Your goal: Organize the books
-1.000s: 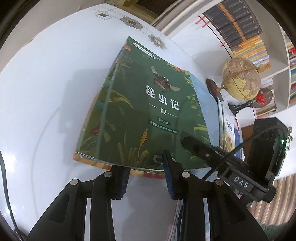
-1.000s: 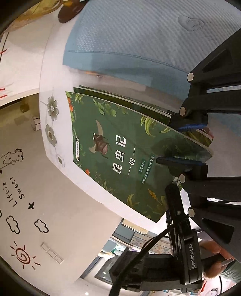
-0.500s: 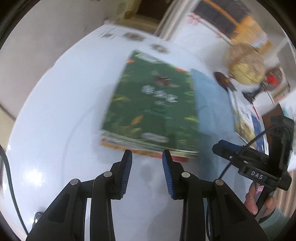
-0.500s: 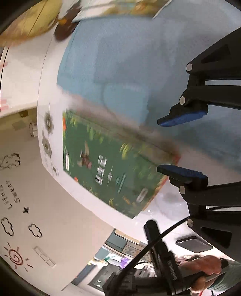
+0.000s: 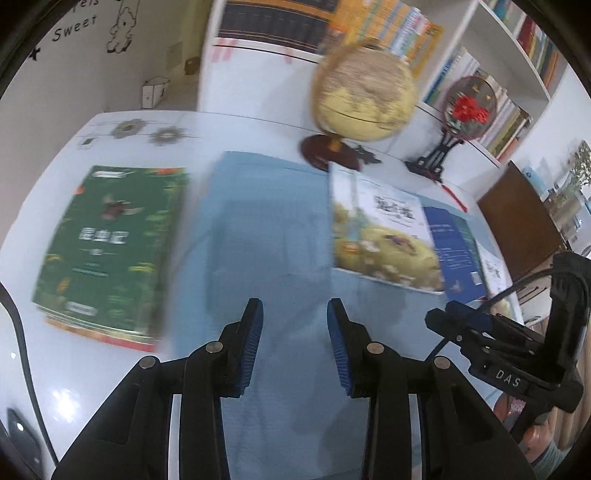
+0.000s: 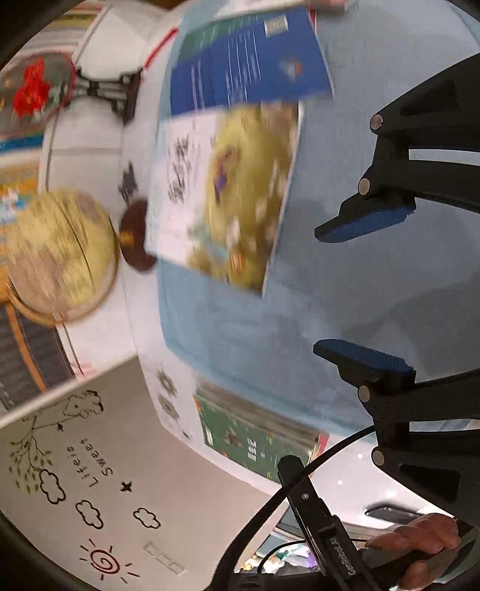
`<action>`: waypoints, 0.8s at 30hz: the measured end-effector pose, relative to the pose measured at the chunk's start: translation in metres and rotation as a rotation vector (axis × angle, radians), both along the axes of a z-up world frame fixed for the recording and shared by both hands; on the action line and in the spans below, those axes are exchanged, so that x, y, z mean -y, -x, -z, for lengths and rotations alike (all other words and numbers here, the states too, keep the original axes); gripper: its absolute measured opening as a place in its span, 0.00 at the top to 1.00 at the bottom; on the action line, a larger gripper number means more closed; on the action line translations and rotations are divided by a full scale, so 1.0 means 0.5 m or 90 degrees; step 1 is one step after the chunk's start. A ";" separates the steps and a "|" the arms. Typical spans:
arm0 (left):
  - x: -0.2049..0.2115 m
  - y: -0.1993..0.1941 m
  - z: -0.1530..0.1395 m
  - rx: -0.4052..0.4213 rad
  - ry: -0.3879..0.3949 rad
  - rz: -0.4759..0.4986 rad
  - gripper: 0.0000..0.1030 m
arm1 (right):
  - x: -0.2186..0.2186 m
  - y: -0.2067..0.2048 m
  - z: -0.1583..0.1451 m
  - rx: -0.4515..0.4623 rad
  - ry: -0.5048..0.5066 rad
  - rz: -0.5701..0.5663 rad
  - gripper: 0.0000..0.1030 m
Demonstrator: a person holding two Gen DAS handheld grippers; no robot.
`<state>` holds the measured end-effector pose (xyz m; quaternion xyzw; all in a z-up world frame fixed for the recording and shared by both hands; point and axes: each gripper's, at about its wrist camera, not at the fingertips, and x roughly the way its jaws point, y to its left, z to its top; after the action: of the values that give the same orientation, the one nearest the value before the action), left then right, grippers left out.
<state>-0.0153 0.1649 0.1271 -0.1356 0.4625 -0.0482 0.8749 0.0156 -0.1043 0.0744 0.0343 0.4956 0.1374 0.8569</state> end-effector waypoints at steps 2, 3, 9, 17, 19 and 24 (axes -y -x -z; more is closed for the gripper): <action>0.051 -0.008 -0.013 0.007 -0.001 0.003 0.56 | 0.042 0.008 -0.016 0.010 0.004 0.008 0.47; 0.069 -0.008 -0.018 0.011 -0.003 -0.001 0.43 | 0.071 0.012 -0.021 0.012 0.005 0.016 0.47; 0.193 -0.012 0.032 0.014 -0.088 -0.018 0.21 | 0.193 0.030 0.001 -0.016 0.005 0.054 0.46; 0.289 -0.026 0.171 -0.022 -0.162 -0.054 0.21 | 0.273 0.038 0.051 -0.004 0.068 0.082 0.46; 0.302 -0.032 0.196 -0.033 -0.167 -0.052 0.21 | 0.283 0.037 0.061 -0.004 0.070 0.078 0.46; 0.321 -0.021 0.222 -0.022 -0.182 -0.069 0.20 | 0.305 0.051 0.075 -0.010 0.077 0.064 0.46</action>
<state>-0.0048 0.0044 0.0159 -0.0350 0.4719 0.0683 0.8783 -0.0101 -0.2570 0.0370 0.0088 0.5075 0.0638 0.8592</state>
